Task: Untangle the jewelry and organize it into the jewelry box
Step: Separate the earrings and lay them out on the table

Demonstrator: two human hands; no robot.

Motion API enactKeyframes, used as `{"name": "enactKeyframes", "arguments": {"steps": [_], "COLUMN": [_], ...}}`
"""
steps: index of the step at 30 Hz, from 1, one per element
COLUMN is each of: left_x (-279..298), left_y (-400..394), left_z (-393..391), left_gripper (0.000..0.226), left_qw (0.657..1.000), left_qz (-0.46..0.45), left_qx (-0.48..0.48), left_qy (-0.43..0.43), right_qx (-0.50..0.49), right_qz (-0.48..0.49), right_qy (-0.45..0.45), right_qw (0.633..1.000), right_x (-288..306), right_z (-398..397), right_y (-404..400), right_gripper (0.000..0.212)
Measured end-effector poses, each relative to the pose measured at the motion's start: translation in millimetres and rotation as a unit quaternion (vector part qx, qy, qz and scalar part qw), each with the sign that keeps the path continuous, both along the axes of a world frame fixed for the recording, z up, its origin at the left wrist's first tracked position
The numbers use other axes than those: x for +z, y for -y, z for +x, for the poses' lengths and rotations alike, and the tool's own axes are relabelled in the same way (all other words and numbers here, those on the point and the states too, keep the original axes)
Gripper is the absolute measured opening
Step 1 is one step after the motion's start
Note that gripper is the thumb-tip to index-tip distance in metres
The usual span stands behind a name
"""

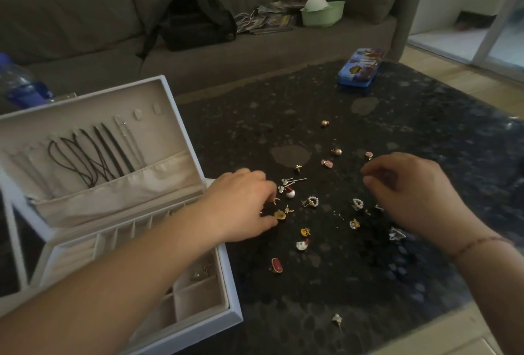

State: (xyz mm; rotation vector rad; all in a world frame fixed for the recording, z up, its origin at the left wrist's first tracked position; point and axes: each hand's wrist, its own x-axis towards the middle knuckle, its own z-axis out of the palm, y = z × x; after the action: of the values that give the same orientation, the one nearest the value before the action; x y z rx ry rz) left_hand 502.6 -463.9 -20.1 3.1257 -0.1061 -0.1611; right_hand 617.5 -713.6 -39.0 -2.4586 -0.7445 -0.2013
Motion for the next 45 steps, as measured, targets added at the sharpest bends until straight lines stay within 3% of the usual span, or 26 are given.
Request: {"name": "enactKeyframes", "arguments": {"steps": [3, 11, 15, 19, 23, 28, 33, 41, 43, 45], "left_x": [-1.2, -4.8, -5.1, -4.7, -3.7, -3.8, -3.8, -4.8, -5.8, -6.9], "left_y": [8.3, 10.7, 7.4, 6.4, 2.4, -8.1, -9.5, -0.5, 2.0, 4.3], "left_z": [4.2, 2.1, -4.6, -5.1, -4.3, -6.5, -0.3, 26.0, 26.7, 25.6], "left_gripper": [0.029, 0.012, 0.012, 0.013, 0.011, 0.016, 0.020, 0.020, 0.020, 0.020], "left_qw": [0.999, 0.998, 0.992, 0.998, 0.999, 0.994, 0.993, 0.996, 0.997, 0.997], "left_qz": [-0.029, -0.042, -0.095, -0.044, 0.029, -0.020, -0.050, -0.064, -0.056, -0.053], "left_qx": [-0.024, -0.038, -0.010, 0.008, 0.037, 0.084, 0.080, 0.056, 0.048, 0.046], "left_qy": [0.021, -0.022, -0.077, -0.032, 0.014, 0.072, 0.070, 0.031, 0.035, 0.040], "right_qx": [0.003, 0.022, 0.121, 0.197, 0.192, 0.176, 0.175, 0.149, 0.124, 0.091], "right_qz": [0.001, 0.011, -0.035, -0.096, -0.154, -0.175, -0.175, -0.136, -0.075, 0.056], "right_qy": [-0.004, -0.004, 0.020, 0.049, 0.032, 0.017, 0.035, 0.067, 0.023, -0.111], "right_qw": [1.000, 1.000, 0.992, 0.974, 0.969, 0.969, 0.968, 0.977, 0.989, 0.988], "right_x": [-0.9, -1.1, -4.8, -9.9, -12.7, -12.9, -12.6, -12.7, -10.2, -2.3], "right_z": [0.1, -4.7, -21.2, -33.2, -33.2, -31.0, -33.4, -35.5, -33.0, -31.9], "right_y": [-0.2, -5.3, -24.7, -50.1, -67.2, -78.3, -82.7, -74.3, -70.8, -68.9], "right_gripper": [0.011, 0.012, 0.015, 0.022, 0.029, 0.033, 0.025, 0.016, 0.009, 0.005]}}
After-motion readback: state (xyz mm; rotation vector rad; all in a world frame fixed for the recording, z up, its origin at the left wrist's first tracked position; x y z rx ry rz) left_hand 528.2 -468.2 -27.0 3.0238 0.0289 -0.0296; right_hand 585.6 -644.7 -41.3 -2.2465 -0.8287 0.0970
